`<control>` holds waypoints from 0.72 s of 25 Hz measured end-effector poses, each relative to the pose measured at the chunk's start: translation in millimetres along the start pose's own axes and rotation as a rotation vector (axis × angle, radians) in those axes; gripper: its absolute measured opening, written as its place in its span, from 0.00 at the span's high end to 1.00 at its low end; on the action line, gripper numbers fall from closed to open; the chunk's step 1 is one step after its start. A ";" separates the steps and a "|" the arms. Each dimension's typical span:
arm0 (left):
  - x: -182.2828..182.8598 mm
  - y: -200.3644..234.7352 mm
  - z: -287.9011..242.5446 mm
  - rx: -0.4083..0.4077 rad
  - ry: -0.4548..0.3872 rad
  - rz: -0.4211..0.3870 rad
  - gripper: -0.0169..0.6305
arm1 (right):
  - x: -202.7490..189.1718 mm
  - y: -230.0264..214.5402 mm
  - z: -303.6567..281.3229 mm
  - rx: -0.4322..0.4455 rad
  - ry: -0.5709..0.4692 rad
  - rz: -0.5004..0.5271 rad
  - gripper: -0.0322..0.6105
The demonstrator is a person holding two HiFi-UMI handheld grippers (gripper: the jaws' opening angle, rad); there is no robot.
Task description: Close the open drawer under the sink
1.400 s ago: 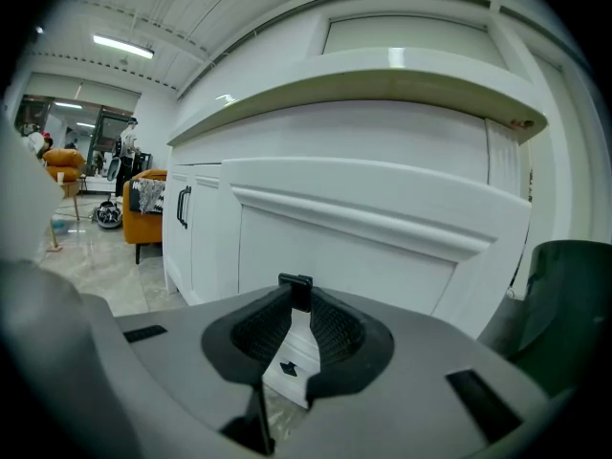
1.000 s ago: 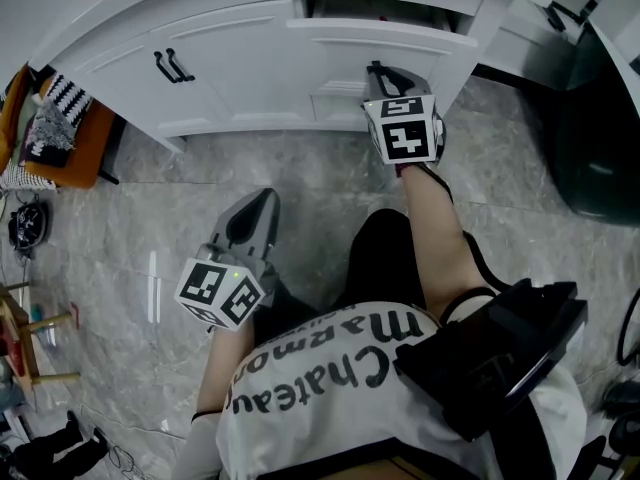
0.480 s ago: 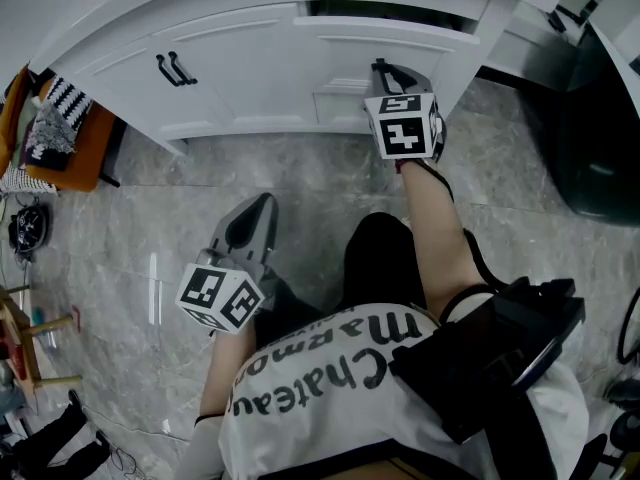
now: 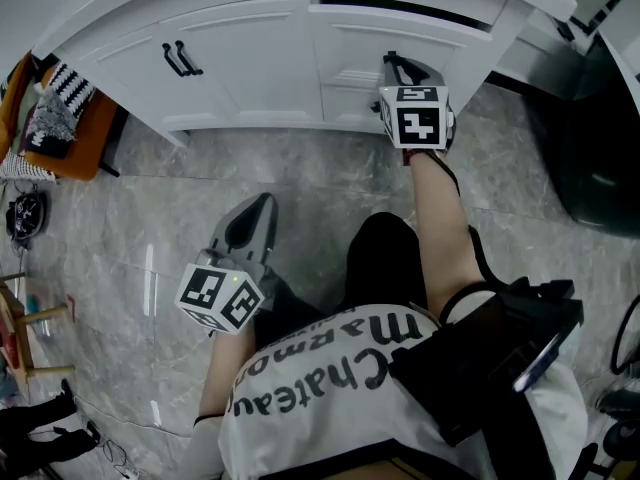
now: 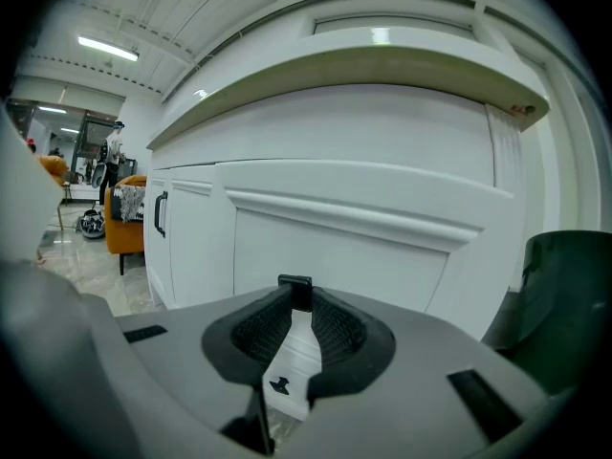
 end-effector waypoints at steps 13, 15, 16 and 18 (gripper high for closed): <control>-4.7 4.1 8.4 0.028 0.006 0.007 0.96 | 2.4 -3.0 -4.4 -0.007 -0.009 -0.029 0.85; -6.1 3.5 9.2 0.026 0.011 0.004 0.96 | 3.0 -3.7 -5.0 -0.011 -0.015 -0.036 0.85; -6.6 3.3 9.8 0.026 0.013 0.003 0.96 | 3.4 -4.0 -5.2 -0.013 -0.017 -0.038 0.85; -6.9 4.5 11.4 0.030 0.013 0.004 0.96 | 3.7 -3.9 -5.8 -0.014 -0.019 -0.044 0.85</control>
Point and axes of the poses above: the fingertips, and each gripper's own axes: z backward along the fingers, y to its left, x out of its top, the point moved 2 cm from there along z, backward along the fingers, and after that the axes turned 12 degrees about -z, right-handed, at the moved point
